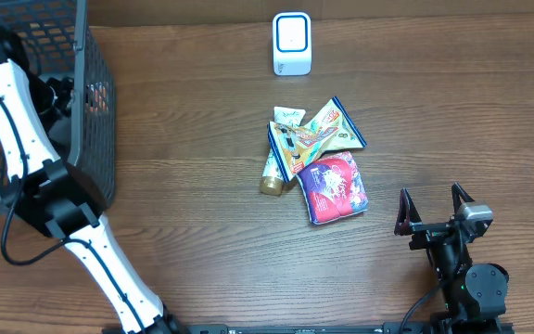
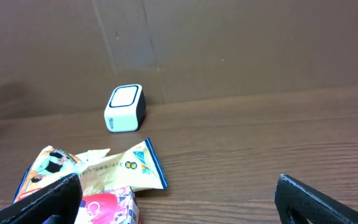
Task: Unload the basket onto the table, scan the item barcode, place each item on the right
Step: 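Reach the left gripper back into the basket for another item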
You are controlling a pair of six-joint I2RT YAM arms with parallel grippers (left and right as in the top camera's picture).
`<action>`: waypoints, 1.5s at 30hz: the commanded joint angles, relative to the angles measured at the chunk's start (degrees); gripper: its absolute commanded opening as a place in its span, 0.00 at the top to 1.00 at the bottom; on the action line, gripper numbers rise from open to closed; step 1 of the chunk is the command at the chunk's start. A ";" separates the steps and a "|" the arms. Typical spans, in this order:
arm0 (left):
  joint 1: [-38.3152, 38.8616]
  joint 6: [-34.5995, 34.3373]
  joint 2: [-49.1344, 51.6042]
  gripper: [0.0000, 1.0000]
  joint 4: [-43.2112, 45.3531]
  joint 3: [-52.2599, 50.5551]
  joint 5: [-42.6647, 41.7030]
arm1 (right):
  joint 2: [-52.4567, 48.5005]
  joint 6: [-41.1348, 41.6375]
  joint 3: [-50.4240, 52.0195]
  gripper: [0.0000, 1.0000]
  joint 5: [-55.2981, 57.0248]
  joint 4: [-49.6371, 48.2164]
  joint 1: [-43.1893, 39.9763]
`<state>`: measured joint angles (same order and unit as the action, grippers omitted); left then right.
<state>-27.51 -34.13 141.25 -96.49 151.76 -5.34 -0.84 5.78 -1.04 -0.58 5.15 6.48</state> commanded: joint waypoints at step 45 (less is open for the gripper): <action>-4.52 -1.01 -38.27 0.95 -0.33 -44.96 15.19 | 0.52 0.04 0.57 0.00 0.52 -0.33 0.31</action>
<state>-31.86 -35.86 104.75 -95.96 111.07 9.63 -0.84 5.78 -1.04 -0.58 5.19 6.48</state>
